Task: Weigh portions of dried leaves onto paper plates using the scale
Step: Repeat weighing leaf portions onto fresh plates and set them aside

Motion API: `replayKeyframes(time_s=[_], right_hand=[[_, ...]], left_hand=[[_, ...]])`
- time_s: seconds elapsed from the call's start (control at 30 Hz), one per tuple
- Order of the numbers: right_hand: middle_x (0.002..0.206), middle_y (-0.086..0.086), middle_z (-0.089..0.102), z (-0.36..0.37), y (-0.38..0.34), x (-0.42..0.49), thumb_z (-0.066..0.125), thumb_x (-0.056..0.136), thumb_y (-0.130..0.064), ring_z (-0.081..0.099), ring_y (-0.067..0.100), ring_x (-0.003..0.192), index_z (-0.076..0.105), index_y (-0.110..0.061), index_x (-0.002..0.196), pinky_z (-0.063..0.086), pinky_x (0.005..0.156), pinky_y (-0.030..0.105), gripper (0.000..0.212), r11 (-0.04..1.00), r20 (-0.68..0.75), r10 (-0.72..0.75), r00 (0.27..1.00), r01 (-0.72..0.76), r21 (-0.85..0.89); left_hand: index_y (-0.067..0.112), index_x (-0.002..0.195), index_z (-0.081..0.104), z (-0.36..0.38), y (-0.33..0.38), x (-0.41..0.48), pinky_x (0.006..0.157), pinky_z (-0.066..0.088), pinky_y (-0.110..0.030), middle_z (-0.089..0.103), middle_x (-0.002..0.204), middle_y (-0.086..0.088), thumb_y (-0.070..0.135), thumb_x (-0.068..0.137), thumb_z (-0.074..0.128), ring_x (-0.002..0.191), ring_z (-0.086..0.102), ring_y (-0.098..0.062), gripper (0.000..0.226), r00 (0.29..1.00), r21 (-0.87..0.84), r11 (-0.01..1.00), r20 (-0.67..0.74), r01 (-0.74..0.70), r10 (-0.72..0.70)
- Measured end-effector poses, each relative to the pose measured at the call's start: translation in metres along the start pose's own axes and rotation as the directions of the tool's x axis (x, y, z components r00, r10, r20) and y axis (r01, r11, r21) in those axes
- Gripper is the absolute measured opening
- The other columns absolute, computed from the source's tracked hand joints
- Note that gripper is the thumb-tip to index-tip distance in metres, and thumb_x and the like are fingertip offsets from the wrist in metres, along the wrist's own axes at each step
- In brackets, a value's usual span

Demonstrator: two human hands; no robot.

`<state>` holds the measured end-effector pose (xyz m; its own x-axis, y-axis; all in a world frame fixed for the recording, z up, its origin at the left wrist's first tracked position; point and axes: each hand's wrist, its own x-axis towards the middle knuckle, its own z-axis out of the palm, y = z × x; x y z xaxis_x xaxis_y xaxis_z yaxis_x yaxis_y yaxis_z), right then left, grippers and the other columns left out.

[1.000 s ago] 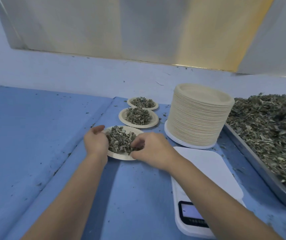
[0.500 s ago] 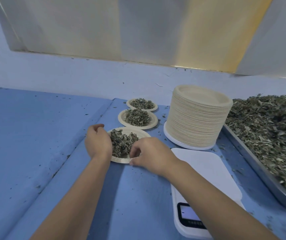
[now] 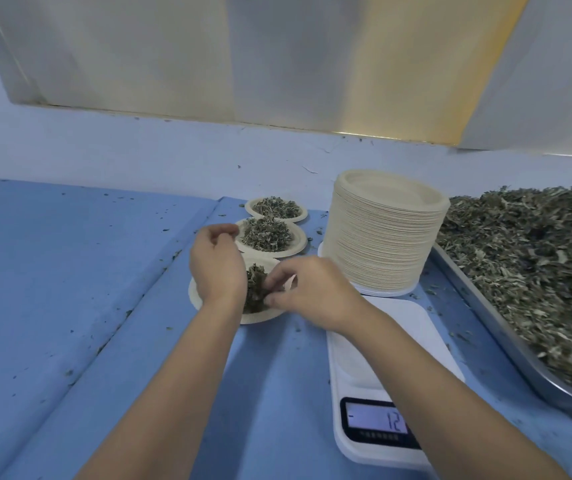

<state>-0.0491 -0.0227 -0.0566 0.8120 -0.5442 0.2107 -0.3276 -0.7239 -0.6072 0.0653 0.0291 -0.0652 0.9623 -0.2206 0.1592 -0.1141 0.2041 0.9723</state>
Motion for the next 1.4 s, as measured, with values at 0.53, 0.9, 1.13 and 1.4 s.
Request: replayKeyframes(time_s=[0.53,0.9,1.13,1.4], right_hand=[[0.133,0.009,0.059,-0.119,0.039,0.0,0.041,0.102,-0.016,0.051,0.023,0.125,0.053,-0.01,0.136,0.037,0.099,0.027,0.036,0.904,-0.387,-0.089,0.918,-0.088,-0.418],[0.116,0.014,0.068,-0.118,0.037,0.004,0.044,0.101,-0.016,0.059,0.029,0.109,0.065,-0.003,0.121,0.043,0.093,0.037,0.031,0.877,-0.368,-0.111,0.923,-0.084,-0.474],[0.117,0.013,0.067,-0.117,0.037,0.002,0.043,0.101,-0.014,0.059,0.029,0.109,0.063,-0.007,0.124,0.044,0.092,0.039,0.031,0.877,-0.365,-0.135,0.921,-0.06,-0.476],[0.104,0.019,0.066,-0.113,0.046,0.009,0.04,0.099,0.0,0.057,0.032,0.098,0.065,0.002,0.111,0.042,0.085,0.042,0.029,0.824,-0.445,-0.218,0.869,-0.08,-0.561]], left_hand=[[0.008,0.079,0.064,0.032,0.054,-0.06,0.061,0.053,-0.017,0.07,0.064,0.003,-0.001,0.092,0.037,0.058,0.068,-0.009,0.031,0.932,-0.401,0.852,0.272,0.335,-0.239],[0.008,0.079,0.065,0.03,0.058,-0.068,0.059,0.055,-0.015,0.071,0.068,0.001,0.0,0.091,0.039,0.056,0.067,-0.008,0.03,0.921,-0.388,0.846,0.282,0.365,-0.268],[0.009,0.079,0.065,0.035,0.056,-0.074,0.07,0.054,-0.02,0.07,0.07,0.001,0.002,0.091,0.04,0.056,0.066,-0.006,0.029,0.913,-0.353,0.857,0.3,0.376,-0.277],[0.011,0.079,0.065,0.039,0.051,-0.079,0.071,0.052,-0.022,0.07,0.075,-0.001,0.003,0.092,0.039,0.056,0.066,-0.005,0.03,0.905,-0.318,0.871,0.331,0.373,-0.267]])
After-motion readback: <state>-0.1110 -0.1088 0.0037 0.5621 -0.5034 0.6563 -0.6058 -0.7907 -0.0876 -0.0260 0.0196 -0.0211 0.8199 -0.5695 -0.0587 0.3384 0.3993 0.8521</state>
